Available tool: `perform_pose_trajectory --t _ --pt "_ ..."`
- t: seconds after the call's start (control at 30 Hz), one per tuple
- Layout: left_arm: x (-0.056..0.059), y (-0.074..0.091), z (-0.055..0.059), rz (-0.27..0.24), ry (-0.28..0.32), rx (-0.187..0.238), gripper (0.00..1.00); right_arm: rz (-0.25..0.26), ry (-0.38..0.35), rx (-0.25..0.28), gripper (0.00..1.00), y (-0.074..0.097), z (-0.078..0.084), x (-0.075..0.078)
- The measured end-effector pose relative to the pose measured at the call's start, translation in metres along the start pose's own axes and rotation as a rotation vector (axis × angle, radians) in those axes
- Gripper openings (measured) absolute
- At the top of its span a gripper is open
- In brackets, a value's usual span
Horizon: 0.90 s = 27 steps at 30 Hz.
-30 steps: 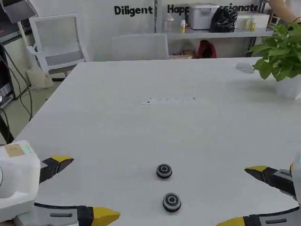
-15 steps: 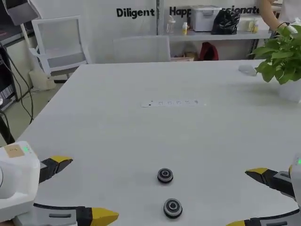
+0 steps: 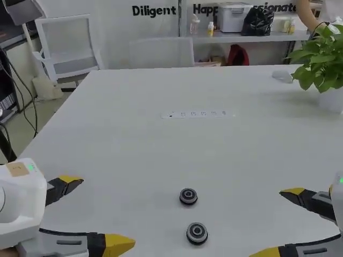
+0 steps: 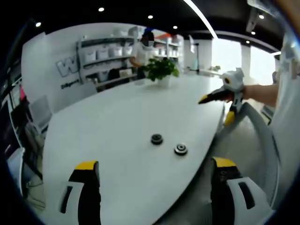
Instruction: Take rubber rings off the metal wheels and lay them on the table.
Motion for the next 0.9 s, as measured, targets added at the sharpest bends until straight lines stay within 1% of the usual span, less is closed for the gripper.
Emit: perform_pose_trajectory --t 0.17,0.37,0.43,0.53,0.67,0.73,0.9 --pt "-0.002 -0.003 -0.001 0.001 -0.001 0.006 1.0 -0.002 0.001 -0.003 0.98 -0.003 -0.001 0.001" --pt "-0.005 -0.006 0.004 0.002 0.003 0.001 1.0 -0.008 0.003 -0.008 0.97 -0.007 -0.002 0.003" --pt "-0.004 -0.009 0.006 0.006 0.005 -0.003 1.0 -0.01 0.003 -0.012 0.97 -0.01 -0.002 0.003" --pt "-0.003 -0.014 0.006 0.017 -0.007 -0.012 1.0 -0.012 0.005 -0.019 0.97 -0.012 -0.002 0.003" --pt "-0.003 -0.016 0.007 0.022 -0.009 -0.009 1.0 -0.019 0.002 -0.021 0.97 -0.016 -0.003 0.002" --pt "-0.004 -0.017 0.007 0.023 -0.014 -0.004 1.0 -0.022 0.004 -0.021 0.97 -0.018 -0.004 0.002" --pt "-0.01 -0.019 0.009 0.02 -0.019 -0.015 1.0 -0.028 0.006 -0.013 0.97 -0.021 -0.009 0.003"
Point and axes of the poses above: the centre of the closed fingertips' face, and the gripper's own axes: y roughly backward along the fingers, x roughly to its right, z roughly out of its underside, the point moved 8 cm from there along y, roughly backward along the fingers, and after that the axes turned 15 degrees about -y, right-handed, at the moved point
